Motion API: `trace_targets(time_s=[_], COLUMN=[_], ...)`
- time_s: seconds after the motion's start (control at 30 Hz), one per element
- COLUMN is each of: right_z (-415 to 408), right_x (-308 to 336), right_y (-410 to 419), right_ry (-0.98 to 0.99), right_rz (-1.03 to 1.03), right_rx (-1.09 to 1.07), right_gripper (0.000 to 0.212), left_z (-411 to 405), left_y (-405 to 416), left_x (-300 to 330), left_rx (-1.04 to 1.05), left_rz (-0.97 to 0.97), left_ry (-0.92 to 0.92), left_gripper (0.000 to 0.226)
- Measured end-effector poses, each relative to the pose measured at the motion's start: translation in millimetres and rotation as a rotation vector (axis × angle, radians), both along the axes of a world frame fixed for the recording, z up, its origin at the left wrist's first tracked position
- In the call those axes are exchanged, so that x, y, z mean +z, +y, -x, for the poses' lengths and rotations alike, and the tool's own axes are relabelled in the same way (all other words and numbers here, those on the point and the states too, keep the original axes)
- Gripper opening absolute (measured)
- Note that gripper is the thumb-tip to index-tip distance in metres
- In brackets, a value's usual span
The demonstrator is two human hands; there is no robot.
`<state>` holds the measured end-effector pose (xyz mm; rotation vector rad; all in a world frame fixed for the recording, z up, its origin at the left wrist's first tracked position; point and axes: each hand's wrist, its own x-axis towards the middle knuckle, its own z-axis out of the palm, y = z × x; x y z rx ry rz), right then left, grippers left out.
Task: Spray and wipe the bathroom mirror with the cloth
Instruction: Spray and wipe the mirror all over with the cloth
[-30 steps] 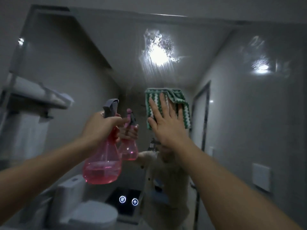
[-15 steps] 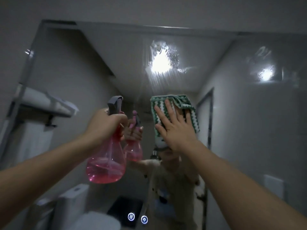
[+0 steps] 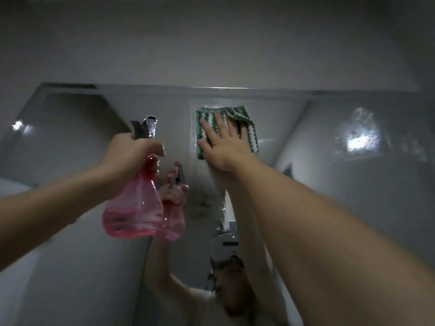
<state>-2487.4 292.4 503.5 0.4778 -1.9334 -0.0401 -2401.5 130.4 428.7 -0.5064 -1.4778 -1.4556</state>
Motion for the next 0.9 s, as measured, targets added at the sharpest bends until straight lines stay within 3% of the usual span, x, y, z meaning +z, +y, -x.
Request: trace_targets(time_s=[0.27,0.6,0.9], right_z=[-3,-3,0], right_x=[57,56,-19], right_y=[-2,-23,-58], right_ry=[-0.007,0.056,0.109], right_rz=[0.142,0.24,-0.044], right_rx=[0.006,-0.033,0.044], right_gripper=[0.057,0.057,0.057], left_z=[1,9,-3], left_y=[-30,-45,-43], left_x=[9,27,0], left_rx=[-0.069,-0.139,-0.021], left_rz=[-0.051,-0.091,-0.062], left_ry=[-0.007,-0.058,-0.161], left_gripper=[0.013,0.014,0.004])
